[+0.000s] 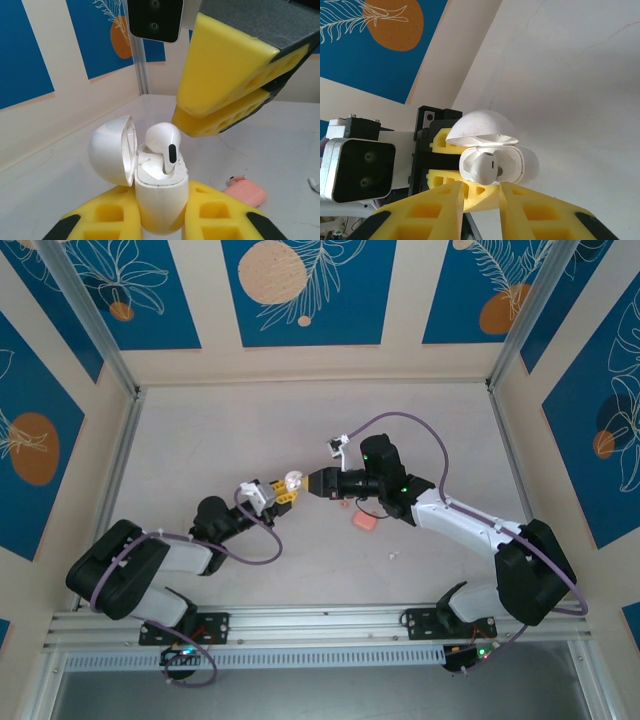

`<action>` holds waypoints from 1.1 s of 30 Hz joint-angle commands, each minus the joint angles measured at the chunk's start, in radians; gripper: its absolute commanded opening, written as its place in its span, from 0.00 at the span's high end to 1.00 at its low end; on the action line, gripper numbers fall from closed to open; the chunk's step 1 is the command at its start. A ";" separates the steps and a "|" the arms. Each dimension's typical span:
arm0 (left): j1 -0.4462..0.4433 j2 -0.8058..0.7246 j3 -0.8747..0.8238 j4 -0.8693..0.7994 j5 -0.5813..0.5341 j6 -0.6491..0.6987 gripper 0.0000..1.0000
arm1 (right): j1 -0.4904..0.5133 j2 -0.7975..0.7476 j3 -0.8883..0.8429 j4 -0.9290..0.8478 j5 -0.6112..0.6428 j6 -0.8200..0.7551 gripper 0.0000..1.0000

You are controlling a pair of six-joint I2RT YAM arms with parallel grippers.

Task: Insert the wireless bluetooth earbuds into the charging case

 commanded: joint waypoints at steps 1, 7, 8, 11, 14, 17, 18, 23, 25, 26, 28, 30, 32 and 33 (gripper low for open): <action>-0.014 -0.021 0.013 0.051 0.029 0.003 0.86 | -0.006 0.012 0.029 0.011 -0.024 0.001 0.75; -0.014 -0.022 0.010 0.051 0.033 0.002 0.86 | -0.004 0.020 0.037 0.019 -0.035 0.004 0.77; -0.014 -0.022 0.009 0.051 0.033 0.001 0.86 | -0.004 0.023 0.037 0.020 -0.035 0.004 0.77; -0.014 -0.025 0.006 0.051 0.033 0.001 0.86 | -0.004 0.025 0.042 0.023 -0.037 0.001 0.77; -0.014 -0.027 0.005 0.051 0.033 0.002 0.86 | -0.004 0.029 0.046 0.024 -0.039 0.001 0.78; -0.014 -0.027 0.005 0.050 0.033 0.001 0.86 | -0.003 0.032 0.048 0.024 -0.041 0.001 0.78; -0.014 -0.027 0.005 0.051 0.035 0.002 0.86 | -0.003 0.034 0.049 0.023 -0.042 0.000 0.78; -0.014 -0.030 0.005 0.051 0.035 0.002 0.86 | -0.001 0.034 0.051 0.026 -0.045 -0.001 0.80; -0.014 -0.030 0.005 0.051 0.037 0.001 0.86 | -0.001 0.035 0.054 0.025 -0.044 -0.002 0.80; -0.014 -0.030 0.005 0.051 0.037 0.001 0.86 | -0.001 0.034 0.055 0.025 -0.044 -0.004 0.81; -0.014 -0.029 0.003 0.051 0.037 0.001 0.86 | -0.001 0.035 0.057 0.025 -0.045 -0.006 0.81; -0.014 -0.028 0.003 0.051 0.039 0.002 0.86 | -0.001 0.037 0.061 0.022 -0.047 -0.007 0.81; -0.014 -0.029 0.003 0.051 0.039 0.001 0.86 | -0.001 0.041 0.063 0.022 -0.049 -0.008 0.82; -0.014 -0.029 0.003 0.051 0.040 0.002 0.86 | 0.000 0.042 0.063 0.022 -0.048 -0.008 0.82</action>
